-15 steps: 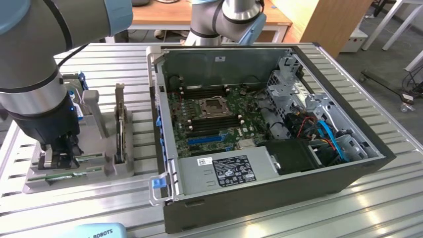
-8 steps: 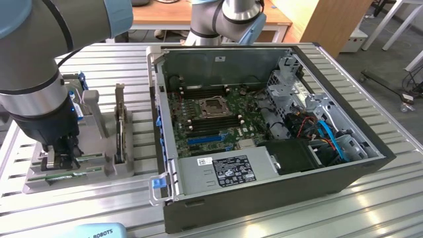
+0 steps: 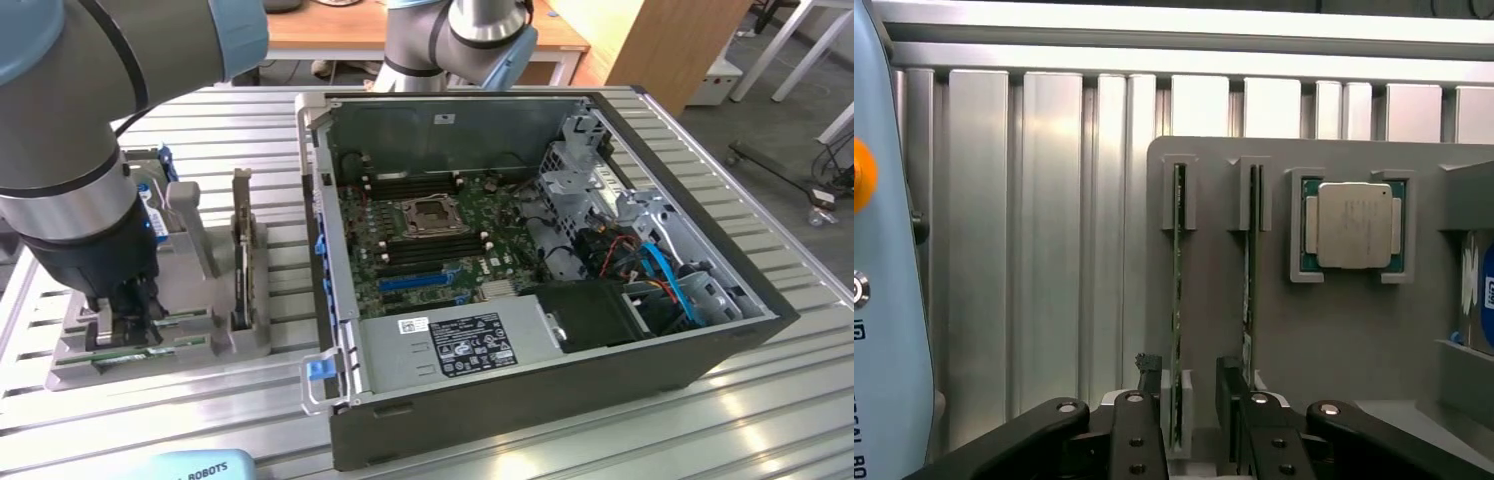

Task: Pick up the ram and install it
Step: 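Pick up the ram and move it above insertion slot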

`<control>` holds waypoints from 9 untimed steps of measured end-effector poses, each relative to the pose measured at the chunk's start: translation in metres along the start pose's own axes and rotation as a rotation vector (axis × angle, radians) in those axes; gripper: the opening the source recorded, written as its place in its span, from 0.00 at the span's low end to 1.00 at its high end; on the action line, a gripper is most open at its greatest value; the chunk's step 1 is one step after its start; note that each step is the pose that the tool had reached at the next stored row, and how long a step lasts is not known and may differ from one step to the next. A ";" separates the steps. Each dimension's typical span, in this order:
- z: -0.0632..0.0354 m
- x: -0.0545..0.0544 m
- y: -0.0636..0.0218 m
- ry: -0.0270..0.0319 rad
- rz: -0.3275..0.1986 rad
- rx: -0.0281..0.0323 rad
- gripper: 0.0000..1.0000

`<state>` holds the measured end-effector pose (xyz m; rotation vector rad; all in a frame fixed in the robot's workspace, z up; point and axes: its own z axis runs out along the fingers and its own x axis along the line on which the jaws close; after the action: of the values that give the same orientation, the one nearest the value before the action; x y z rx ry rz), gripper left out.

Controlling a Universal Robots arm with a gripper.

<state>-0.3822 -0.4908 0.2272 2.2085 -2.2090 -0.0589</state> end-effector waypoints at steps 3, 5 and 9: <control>0.0029 0.000 -0.0002 0.0003 -0.005 -0.0002 0.35; 0.0052 0.000 -0.0003 0.0004 -0.008 -0.0002 0.35; 0.0100 0.000 -0.0004 0.0007 -0.014 -0.0003 0.35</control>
<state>-0.3822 -0.4910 0.2172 2.2238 -2.1929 -0.0587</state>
